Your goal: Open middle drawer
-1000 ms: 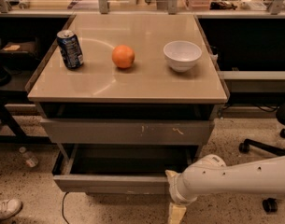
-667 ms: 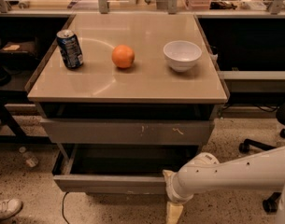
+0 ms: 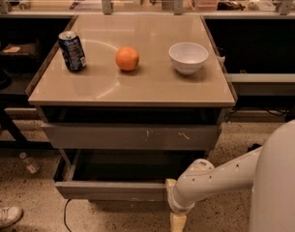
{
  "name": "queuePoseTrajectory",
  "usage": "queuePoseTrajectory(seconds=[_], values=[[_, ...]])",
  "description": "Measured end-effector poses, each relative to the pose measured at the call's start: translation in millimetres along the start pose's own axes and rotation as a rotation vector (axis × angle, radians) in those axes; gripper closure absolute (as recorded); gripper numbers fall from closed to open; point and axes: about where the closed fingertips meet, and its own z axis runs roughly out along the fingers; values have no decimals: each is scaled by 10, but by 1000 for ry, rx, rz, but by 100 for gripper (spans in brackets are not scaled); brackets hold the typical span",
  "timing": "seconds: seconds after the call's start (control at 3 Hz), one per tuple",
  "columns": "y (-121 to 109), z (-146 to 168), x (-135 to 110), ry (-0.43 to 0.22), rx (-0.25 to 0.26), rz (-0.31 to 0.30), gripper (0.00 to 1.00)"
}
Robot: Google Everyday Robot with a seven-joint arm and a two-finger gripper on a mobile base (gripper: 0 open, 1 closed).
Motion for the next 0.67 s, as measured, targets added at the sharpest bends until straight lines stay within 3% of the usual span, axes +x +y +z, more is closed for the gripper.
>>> queuePoseTrajectory(seconds=[0.67], values=[[194,4,22,11,-51,-7,0]])
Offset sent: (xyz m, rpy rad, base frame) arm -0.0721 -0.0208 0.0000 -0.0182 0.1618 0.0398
